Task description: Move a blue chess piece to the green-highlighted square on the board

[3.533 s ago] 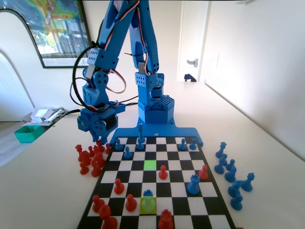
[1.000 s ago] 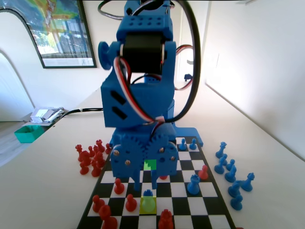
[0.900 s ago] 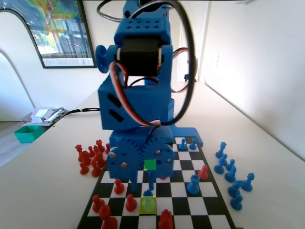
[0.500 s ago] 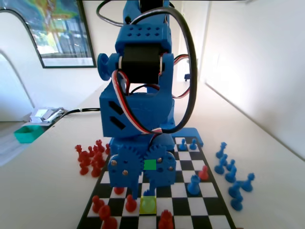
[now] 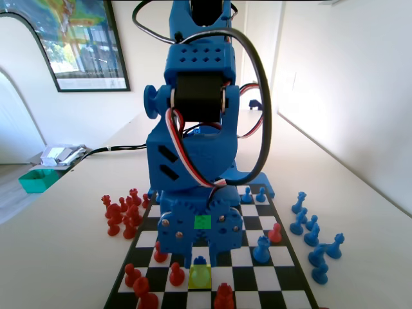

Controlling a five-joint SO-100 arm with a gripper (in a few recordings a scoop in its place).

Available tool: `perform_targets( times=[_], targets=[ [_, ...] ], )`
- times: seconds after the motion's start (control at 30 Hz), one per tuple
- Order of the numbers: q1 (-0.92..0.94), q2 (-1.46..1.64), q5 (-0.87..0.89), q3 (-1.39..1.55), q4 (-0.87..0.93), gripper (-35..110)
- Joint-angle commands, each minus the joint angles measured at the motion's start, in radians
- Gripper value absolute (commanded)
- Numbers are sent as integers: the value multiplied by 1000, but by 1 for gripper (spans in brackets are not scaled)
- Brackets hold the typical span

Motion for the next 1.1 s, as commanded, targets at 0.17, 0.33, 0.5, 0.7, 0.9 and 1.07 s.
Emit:
perform_targets(
  times=[0.17, 0.33, 0.5, 0.7, 0.9, 1.07],
  targets=[
    [20, 37, -20, 31, -38, 12],
    [21, 37, -20, 29, -40, 12],
    [21, 28, -20, 28, -57, 12],
    [18, 6, -15, 9, -64, 12],
    [17, -12, -12, -6, -67, 12],
    [17, -25, -9, -20, -67, 12]
  ],
)
